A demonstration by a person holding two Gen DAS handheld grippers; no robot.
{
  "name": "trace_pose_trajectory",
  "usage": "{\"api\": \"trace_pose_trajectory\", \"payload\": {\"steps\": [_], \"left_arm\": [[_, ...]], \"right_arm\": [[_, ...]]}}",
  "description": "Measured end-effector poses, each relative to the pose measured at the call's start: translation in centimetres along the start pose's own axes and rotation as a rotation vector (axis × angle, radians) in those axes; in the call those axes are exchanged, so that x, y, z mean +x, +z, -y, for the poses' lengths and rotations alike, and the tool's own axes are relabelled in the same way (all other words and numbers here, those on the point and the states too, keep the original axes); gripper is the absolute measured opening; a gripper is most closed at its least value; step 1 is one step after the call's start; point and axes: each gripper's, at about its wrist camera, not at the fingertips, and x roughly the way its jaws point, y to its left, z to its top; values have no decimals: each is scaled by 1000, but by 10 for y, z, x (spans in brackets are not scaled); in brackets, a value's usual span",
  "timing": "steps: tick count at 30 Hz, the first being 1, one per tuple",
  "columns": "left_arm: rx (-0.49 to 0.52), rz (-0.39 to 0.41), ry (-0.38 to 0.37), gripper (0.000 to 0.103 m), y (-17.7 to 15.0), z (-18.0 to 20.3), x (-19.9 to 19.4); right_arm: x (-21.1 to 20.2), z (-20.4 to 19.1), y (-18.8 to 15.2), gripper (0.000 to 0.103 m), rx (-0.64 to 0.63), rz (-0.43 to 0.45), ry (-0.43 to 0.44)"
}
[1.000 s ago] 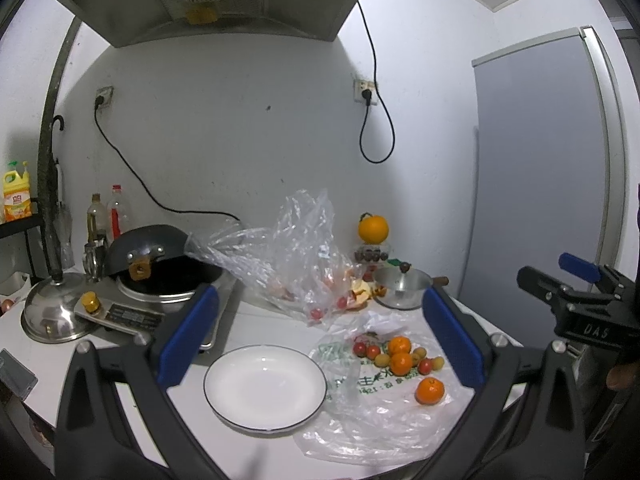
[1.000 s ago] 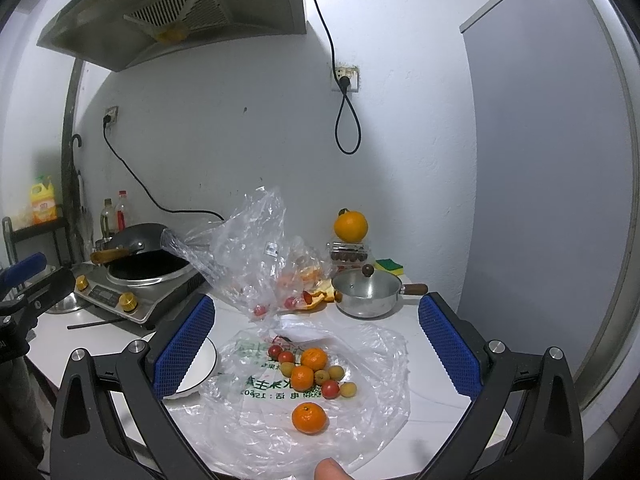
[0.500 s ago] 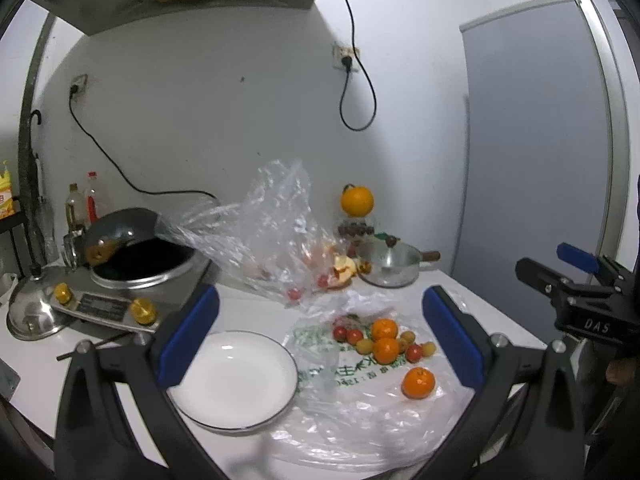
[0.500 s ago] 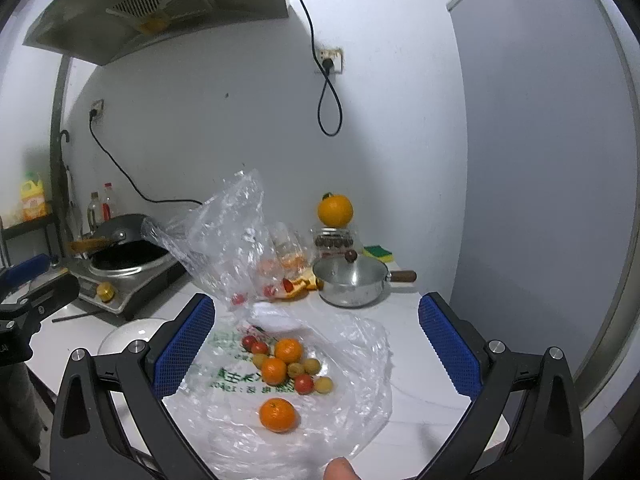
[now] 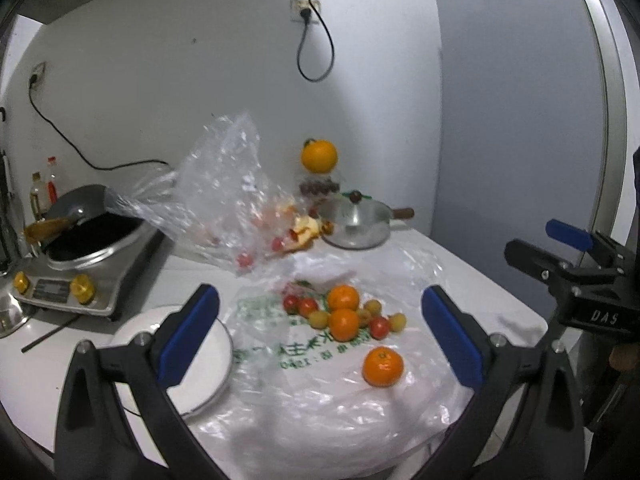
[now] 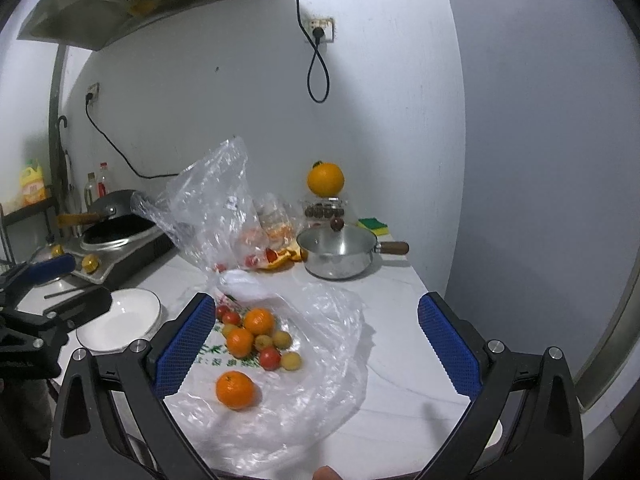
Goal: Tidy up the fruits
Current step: 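Move the left tool to the mandarin orange and close on it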
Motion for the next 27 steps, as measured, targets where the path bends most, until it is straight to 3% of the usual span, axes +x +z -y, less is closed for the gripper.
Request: {"api": "trace_pose_trajectory", "payload": {"steps": [8, 14, 22, 27], "left_arm": [[23, -89, -33, 101, -19, 22, 38], [47, -176, -63, 94, -34, 36, 63], [80, -280, -103, 71, -49, 55, 93], [106, -341, -75, 69, -62, 63, 113]], "right_arm": [[15, 21, -13, 102, 20, -47, 15], [27, 31, -23, 102, 28, -80, 30], [37, 47, -32, 102, 52, -126, 29], [44, 57, -38, 89, 51, -163, 18]]}}
